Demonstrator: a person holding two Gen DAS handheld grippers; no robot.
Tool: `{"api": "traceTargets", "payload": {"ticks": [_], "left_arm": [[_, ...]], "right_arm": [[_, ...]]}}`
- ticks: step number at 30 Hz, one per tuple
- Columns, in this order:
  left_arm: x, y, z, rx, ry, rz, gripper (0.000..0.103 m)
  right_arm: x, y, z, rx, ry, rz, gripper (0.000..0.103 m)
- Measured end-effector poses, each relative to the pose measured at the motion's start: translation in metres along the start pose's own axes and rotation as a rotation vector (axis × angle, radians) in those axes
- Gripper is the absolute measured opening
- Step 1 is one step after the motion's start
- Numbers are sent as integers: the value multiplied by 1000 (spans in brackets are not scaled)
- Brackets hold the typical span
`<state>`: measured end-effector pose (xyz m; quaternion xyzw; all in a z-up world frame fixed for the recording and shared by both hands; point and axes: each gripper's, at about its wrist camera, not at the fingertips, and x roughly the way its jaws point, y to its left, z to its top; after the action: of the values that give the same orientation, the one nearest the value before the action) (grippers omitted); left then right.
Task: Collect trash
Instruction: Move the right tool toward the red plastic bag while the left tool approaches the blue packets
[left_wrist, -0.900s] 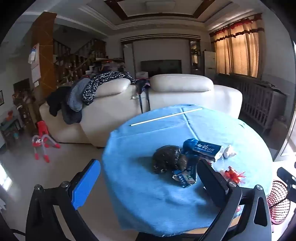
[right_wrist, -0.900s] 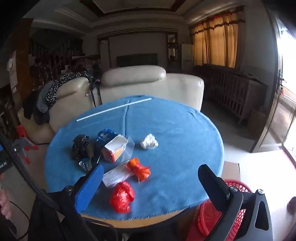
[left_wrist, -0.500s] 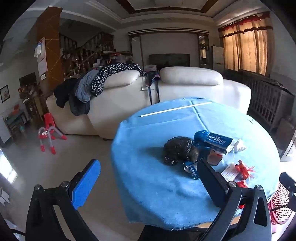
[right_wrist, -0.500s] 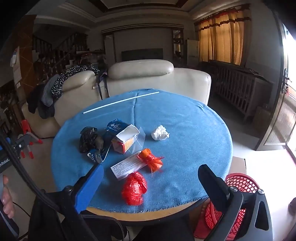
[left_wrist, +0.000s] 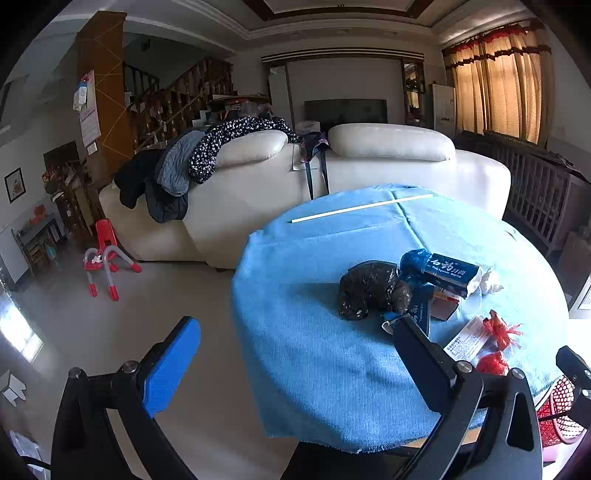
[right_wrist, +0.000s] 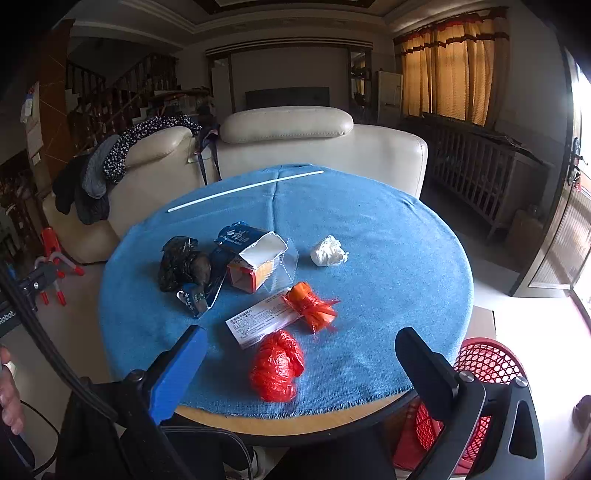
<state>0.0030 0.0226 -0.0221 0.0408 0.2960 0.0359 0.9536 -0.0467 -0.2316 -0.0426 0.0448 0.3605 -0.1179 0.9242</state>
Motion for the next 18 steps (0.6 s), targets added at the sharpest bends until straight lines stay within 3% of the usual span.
{"api": "traceTargets", "payload": {"ticks": [18], "left_arm": [[12, -2, -9, 4, 57, -35, 103]], "right_arm": [[6, 17, -1, -72, 20, -51, 103]]}}
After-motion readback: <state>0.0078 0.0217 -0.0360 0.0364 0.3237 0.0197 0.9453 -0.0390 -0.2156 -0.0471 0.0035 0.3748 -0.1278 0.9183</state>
